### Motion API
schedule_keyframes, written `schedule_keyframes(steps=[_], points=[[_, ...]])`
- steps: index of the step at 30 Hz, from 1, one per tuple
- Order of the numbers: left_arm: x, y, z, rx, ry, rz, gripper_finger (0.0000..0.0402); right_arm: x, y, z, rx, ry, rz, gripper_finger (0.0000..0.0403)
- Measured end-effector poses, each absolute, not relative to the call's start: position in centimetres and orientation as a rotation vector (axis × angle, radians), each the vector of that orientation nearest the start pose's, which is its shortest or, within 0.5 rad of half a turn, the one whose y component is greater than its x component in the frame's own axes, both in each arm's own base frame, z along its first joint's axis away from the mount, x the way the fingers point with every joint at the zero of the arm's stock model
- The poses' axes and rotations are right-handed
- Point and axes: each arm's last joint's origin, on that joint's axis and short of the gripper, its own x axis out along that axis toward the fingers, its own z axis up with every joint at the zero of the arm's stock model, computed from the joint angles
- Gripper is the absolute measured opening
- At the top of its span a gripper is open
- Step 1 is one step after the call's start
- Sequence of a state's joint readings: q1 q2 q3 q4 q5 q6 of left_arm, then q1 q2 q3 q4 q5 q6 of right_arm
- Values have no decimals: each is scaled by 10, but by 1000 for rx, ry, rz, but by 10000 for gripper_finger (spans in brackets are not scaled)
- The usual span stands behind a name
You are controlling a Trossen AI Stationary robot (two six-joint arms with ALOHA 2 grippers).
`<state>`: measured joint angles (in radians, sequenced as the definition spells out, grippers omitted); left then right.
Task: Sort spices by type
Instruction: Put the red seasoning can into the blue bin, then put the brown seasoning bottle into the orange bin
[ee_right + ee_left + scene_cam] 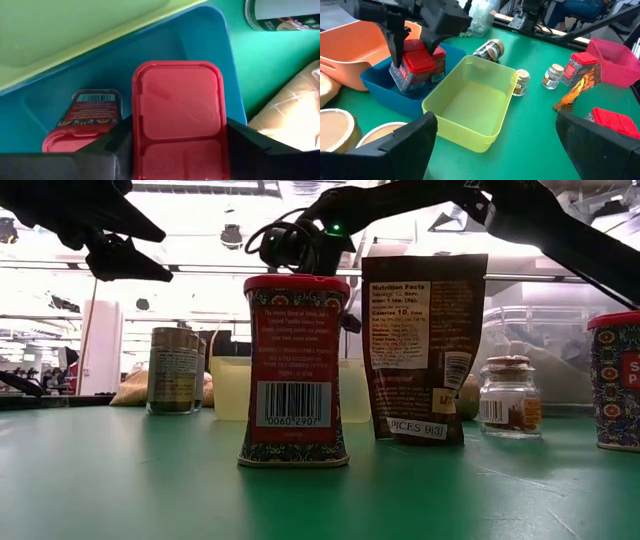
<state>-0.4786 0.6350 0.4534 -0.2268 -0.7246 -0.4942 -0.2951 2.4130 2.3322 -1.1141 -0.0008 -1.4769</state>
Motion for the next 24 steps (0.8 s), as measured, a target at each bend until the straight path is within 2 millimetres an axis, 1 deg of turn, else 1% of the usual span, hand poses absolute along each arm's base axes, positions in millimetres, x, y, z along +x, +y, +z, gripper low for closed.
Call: schedule_keyframes(steps=[6, 12, 15, 19, 21, 24], points=[[134, -48, 239, -252, 270, 318, 389, 480, -147, 229, -1062, 1127, 612, 271], [134, -48, 239, -247, 276, 319, 389, 479, -147, 229, -1052, 1141, 605, 276], [134, -48, 239, -247, 277, 318, 389, 478, -148, 232, -1072, 1161, 581, 276], [134, -48, 239, -248, 277, 318, 389, 476, -146, 246, -1089, 1169, 533, 277], [134, -48, 238, -248, 278, 318, 389, 474, -143, 257, -1093, 1151, 500, 277], [134, -48, 238, -244, 283, 320, 389, 470, -132, 278, -1076, 1117, 453, 277]])
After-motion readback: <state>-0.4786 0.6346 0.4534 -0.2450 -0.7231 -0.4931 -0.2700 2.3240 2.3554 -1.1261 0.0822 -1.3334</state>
